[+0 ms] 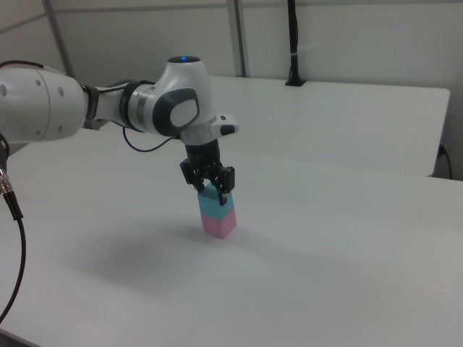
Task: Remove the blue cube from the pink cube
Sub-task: 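Lift the light-blue cube off the pink cube and carry it aside, then lower the light-blue cube onto the table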
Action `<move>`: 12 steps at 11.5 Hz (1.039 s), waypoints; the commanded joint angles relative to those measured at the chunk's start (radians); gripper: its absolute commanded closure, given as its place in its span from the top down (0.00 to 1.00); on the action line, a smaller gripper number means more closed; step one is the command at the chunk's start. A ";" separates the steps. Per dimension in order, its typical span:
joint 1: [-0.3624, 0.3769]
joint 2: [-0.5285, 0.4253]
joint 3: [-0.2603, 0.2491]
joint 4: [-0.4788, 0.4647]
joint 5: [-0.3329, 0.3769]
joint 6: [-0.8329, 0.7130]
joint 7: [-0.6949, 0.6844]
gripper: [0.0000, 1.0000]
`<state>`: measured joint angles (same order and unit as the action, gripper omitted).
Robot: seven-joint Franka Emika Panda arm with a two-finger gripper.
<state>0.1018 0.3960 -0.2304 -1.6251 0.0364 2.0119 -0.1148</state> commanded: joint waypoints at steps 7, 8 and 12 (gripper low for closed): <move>-0.129 -0.102 -0.198 -0.174 -0.076 0.034 -0.394 0.03; -0.145 -0.068 -0.199 -0.176 -0.078 0.065 -0.432 0.05; -0.166 -0.035 -0.199 -0.186 -0.078 0.081 -0.459 1.00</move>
<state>-0.0707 0.3757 -0.4245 -1.7920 -0.0283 2.0834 -0.5608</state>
